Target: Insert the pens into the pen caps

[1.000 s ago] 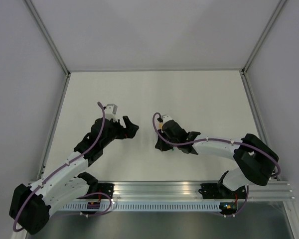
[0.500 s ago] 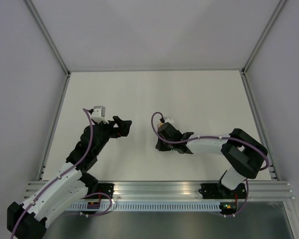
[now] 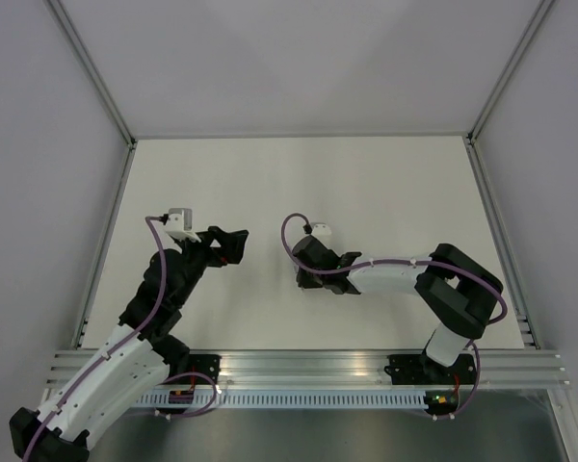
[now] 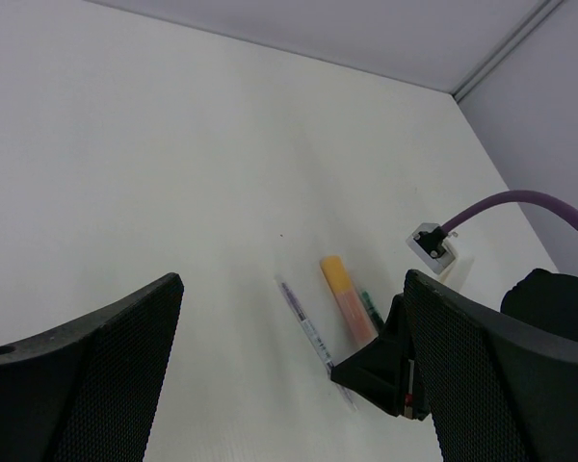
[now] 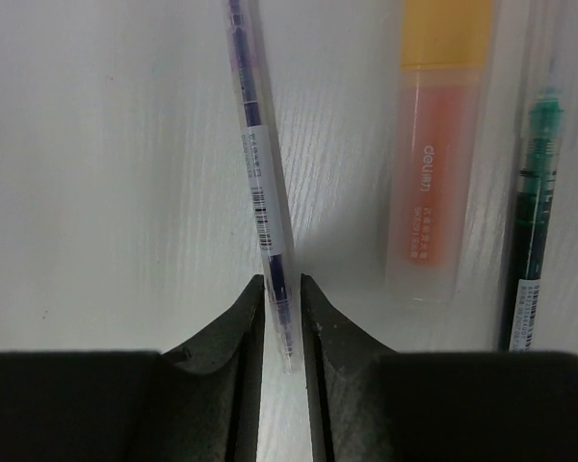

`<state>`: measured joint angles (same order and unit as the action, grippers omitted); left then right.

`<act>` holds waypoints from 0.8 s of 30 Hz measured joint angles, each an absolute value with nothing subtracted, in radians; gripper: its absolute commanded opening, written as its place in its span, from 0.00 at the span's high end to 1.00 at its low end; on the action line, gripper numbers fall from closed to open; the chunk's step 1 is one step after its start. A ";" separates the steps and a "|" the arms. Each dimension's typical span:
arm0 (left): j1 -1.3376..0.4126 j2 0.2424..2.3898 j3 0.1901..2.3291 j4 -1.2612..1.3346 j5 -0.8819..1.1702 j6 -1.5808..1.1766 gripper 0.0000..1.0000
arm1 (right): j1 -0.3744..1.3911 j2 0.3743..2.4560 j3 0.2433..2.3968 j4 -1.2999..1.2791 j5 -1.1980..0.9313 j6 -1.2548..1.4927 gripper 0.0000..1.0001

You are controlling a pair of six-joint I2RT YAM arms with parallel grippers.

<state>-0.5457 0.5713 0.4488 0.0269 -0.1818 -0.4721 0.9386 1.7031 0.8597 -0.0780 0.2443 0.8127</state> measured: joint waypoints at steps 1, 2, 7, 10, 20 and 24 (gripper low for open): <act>-0.546 0.565 0.448 0.027 -0.182 -0.472 0.00 | 0.939 1.703 0.861 -0.081 0.250 0.816 0.73; -0.546 0.562 0.448 0.027 -0.183 -0.472 0.00 | 0.939 1.703 0.861 -0.084 0.257 0.817 0.73; -0.546 0.563 0.441 0.025 -0.186 -0.471 0.00 | 0.939 1.703 0.865 -0.095 0.280 0.819 0.72; -0.546 0.563 0.439 0.023 -0.188 -0.471 0.00 | 0.939 1.703 0.866 -0.094 0.282 0.815 0.68; -0.546 0.569 0.438 0.024 -0.190 -0.462 0.00 | 0.937 1.702 0.965 -0.272 0.346 0.752 0.33; -0.546 0.573 0.438 0.024 -0.190 -0.462 0.00 | 0.931 1.662 1.061 -0.369 0.388 0.714 0.06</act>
